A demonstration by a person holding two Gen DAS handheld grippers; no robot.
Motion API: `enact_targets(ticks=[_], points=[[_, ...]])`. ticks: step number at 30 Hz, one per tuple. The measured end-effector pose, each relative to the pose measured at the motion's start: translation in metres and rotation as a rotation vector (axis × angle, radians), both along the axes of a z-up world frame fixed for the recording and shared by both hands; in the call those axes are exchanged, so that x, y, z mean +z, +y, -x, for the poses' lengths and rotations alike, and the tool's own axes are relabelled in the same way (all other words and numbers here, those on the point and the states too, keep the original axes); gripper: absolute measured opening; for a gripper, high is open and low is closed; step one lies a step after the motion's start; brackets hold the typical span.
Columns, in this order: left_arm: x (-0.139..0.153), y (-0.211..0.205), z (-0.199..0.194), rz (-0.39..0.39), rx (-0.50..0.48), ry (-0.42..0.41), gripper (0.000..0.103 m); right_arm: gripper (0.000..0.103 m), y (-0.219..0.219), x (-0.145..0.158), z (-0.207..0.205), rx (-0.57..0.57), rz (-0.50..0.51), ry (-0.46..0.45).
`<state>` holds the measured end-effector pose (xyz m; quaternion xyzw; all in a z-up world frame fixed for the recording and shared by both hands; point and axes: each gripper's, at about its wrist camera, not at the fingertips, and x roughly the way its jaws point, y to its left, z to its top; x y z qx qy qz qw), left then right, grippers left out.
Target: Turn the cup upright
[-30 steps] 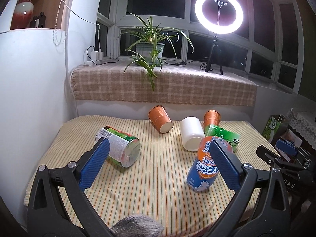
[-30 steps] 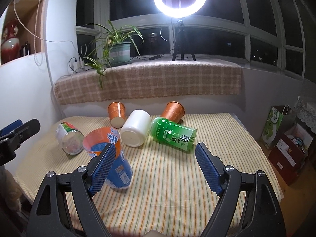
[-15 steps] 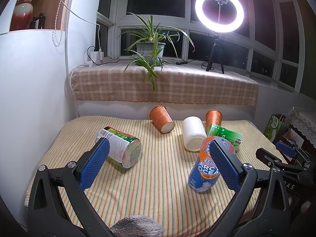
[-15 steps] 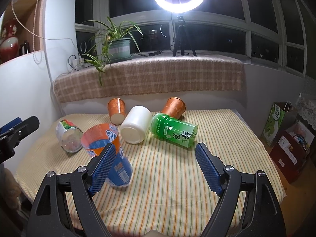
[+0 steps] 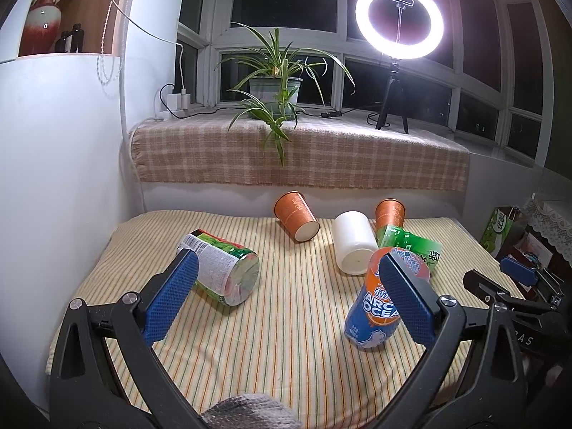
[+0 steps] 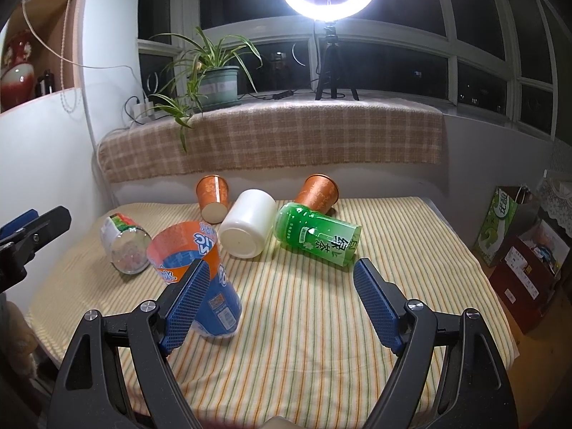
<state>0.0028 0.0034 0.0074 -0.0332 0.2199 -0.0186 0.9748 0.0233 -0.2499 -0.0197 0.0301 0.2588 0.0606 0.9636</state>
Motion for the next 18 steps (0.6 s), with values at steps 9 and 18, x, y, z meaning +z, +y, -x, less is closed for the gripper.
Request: enact_targets(ticks=[9, 18], points=[[-0.0003, 0.002, -0.0005, 0.001, -0.003, 0.002, 0.103, 0.082, 0.0005, -0.0001, 0.0004, -0.002, 0.002, 0.0], [-0.0003, 0.0035, -0.0015, -0.002, -0.003, 0.003, 0.103, 0.082, -0.0001, -0.0015, -0.0003, -0.003, -0.001, 0.004]])
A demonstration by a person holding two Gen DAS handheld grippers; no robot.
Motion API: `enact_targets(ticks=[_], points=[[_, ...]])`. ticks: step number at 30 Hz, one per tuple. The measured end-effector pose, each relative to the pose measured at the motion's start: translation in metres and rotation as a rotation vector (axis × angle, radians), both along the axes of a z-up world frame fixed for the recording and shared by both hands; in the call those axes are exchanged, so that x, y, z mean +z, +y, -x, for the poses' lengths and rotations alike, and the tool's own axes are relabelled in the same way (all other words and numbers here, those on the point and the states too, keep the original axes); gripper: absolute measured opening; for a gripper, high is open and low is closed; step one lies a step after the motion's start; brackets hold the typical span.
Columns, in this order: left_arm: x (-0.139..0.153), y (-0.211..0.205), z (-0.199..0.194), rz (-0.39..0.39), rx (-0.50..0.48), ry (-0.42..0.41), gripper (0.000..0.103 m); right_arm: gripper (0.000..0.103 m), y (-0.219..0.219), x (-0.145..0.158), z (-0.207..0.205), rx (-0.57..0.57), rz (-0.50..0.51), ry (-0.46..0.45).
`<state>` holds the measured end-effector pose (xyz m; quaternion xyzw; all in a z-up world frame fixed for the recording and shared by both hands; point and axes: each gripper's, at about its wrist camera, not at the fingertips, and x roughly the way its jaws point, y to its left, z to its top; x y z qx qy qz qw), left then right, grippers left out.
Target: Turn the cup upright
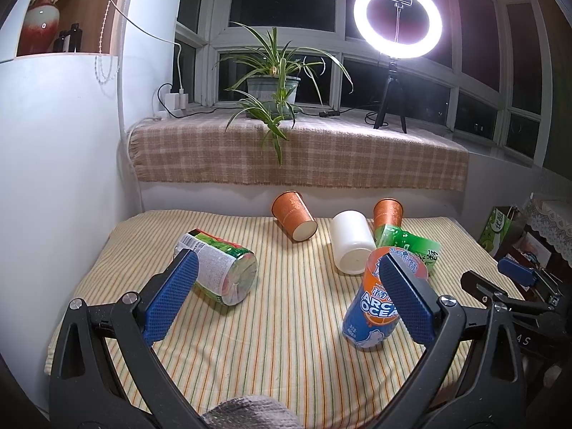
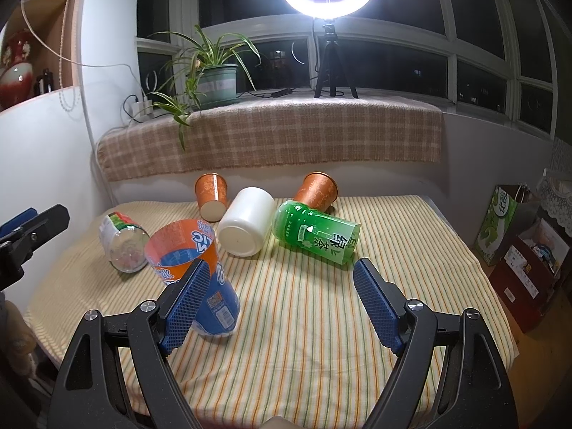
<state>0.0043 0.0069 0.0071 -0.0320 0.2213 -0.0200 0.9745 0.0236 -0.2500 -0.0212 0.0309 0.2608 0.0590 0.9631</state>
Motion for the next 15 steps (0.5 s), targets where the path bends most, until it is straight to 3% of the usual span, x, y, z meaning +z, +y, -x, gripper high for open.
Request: enact_targets(ticks=[15], points=[[-0.0006, -0.0019, -0.0018, -0.007, -0.003, 0.002, 0.103, 0.082, 0.0009, -0.0038, -0.002, 0.005, 0.009, 0.016]])
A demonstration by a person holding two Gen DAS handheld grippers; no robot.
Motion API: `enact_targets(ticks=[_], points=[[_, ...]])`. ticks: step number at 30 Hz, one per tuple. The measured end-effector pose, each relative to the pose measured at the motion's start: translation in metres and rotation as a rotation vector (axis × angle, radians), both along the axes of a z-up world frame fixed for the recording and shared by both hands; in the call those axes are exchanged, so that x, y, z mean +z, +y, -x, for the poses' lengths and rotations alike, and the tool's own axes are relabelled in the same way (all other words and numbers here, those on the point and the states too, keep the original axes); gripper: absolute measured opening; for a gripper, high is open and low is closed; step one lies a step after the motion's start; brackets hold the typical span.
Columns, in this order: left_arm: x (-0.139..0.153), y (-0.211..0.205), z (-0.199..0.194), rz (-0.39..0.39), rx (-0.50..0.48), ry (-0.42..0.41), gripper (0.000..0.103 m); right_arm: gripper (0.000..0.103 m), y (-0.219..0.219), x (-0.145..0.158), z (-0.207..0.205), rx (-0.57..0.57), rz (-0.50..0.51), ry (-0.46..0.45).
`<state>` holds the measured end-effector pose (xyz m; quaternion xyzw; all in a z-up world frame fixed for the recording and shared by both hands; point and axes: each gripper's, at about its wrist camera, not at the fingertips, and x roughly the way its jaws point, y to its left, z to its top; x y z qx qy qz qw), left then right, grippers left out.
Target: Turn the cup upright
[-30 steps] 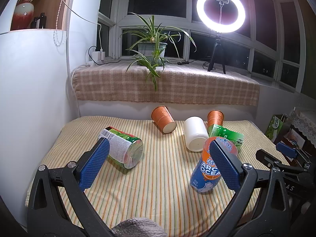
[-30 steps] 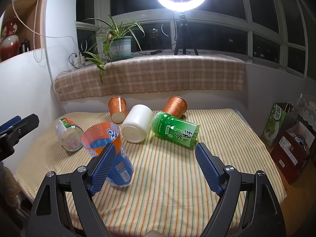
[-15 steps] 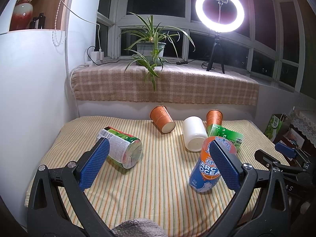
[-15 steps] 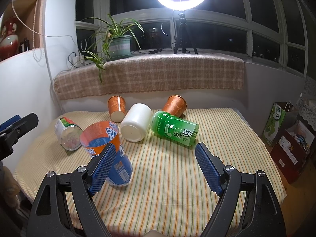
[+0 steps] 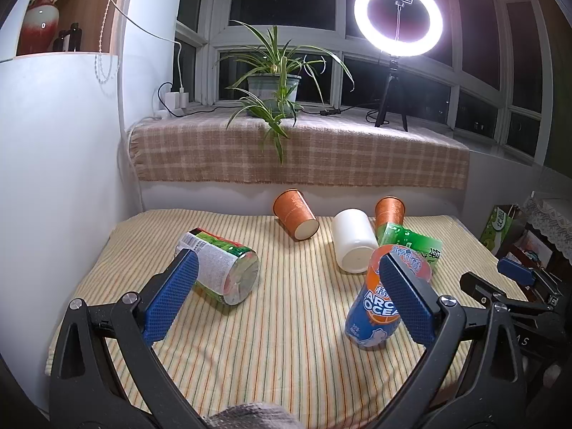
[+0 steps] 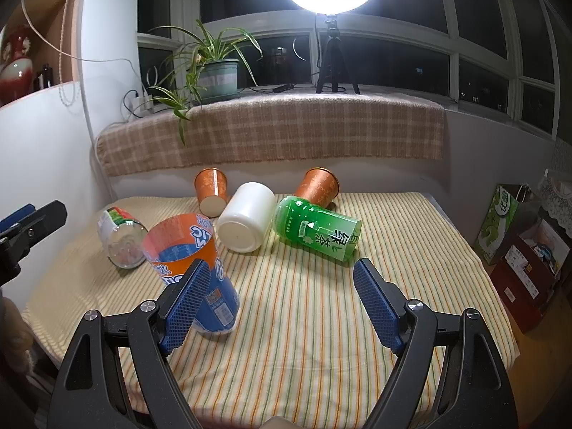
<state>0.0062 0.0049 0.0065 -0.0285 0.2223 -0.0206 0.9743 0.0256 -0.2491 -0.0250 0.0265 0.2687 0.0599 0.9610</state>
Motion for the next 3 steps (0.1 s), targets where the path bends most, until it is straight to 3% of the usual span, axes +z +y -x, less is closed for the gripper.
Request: enact_targets(ticks=[3], points=[[-0.0002, -0.0007, -0.0001, 0.001, 0.0, 0.002, 0.103, 0.082, 0.0002, -0.0007, -0.0008, 0.002, 0.002, 0.001]])
